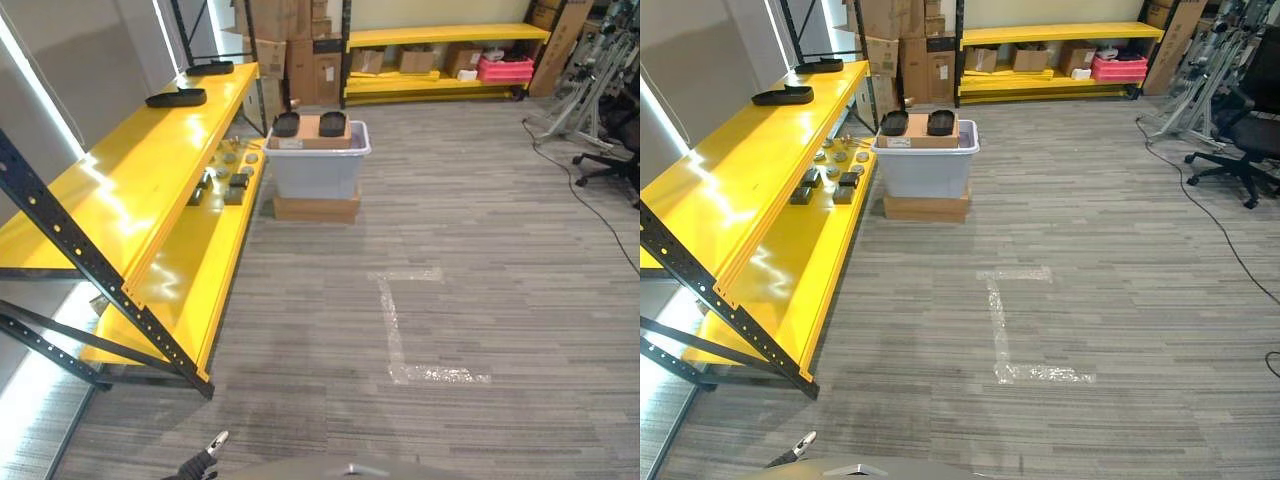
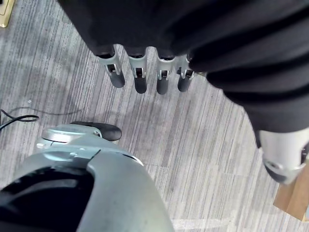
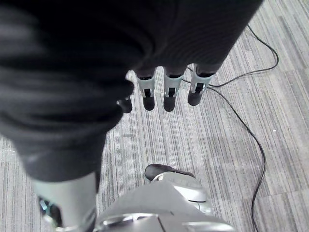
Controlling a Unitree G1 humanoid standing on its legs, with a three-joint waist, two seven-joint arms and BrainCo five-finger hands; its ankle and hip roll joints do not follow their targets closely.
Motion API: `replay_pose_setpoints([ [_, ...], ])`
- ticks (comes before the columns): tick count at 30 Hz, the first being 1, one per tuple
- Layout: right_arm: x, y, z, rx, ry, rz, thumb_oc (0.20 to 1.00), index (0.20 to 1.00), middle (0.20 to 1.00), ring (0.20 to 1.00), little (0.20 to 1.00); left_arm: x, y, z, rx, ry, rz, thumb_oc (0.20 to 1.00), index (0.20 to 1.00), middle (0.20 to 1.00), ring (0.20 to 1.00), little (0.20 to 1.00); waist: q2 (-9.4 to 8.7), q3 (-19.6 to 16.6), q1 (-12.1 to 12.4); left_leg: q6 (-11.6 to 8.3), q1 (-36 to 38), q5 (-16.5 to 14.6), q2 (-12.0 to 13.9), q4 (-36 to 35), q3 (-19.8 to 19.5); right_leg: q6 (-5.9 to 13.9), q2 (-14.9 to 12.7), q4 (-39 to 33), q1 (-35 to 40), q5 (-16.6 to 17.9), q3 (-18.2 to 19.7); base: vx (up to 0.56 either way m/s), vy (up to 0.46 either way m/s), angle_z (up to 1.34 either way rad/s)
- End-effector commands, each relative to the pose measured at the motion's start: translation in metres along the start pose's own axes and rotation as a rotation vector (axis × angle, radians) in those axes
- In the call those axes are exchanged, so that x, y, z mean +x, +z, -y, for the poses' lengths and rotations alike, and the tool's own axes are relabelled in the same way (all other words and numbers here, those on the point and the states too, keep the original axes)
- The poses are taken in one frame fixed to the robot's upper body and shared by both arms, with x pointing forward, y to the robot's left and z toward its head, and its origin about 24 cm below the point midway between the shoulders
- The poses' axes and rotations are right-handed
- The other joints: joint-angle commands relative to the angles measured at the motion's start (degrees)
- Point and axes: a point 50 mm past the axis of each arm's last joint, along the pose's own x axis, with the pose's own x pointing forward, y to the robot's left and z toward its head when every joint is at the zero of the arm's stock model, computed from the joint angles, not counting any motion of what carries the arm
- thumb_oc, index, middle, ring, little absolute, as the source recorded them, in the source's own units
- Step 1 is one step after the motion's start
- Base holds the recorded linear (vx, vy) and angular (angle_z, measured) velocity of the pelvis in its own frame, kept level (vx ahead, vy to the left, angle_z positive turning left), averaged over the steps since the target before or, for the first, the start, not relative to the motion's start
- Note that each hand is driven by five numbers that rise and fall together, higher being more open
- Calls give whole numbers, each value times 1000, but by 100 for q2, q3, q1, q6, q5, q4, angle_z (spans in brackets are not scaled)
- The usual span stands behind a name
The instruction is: Move parts from the plastic box to the shelf.
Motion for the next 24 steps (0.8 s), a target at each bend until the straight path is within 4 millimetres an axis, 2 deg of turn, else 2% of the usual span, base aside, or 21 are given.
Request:
replay_pose_setpoints([
  [1, 0, 1, -3, -70, 6, -3, 1000, 1000, 1000, 1000, 1000, 0, 18, -10, -28, 17, 66, 1000, 1000, 1000, 1000, 1000, -303, 54, 62, -182, 137, -69, 49, -309, 302, 696, -387, -1616, 551, 1070, 31, 0, 0, 0],
  [6, 0, 1, -3, -83, 4, -3, 1000, 1000, 1000, 1000, 1000, -1, 22, -13, -8, 55, 101, 1000, 1000, 1000, 1000, 1000, -300, 61, 76, -183, 142, -77, 58, -294, 315, 691, -390, -1616, 555, 1071, 15, 0, 0, 0],
  [20, 0, -7, -4, -85, 15, -67, 1000, 1000, 1000, 1000, 1000, 0, 13, -18, 23, 145, 24, 1000, 1000, 1000, 1000, 1000, -297, 39, 102, -191, 185, -73, 48, -284, 264, 674, -395, -1616, 627, 1052, -16, 1, 0, 0],
  [24, 0, -9, -4, -85, 23, -82, 1000, 1000, 1000, 1000, 1000, -1, 2, -22, -29, 220, -69, 1000, 1000, 1000, 1000, 1000, -315, 34, 100, -192, 185, -73, 40, -272, 245, 675, -401, -1616, 631, 1065, -19, 4, 1, 1],
])
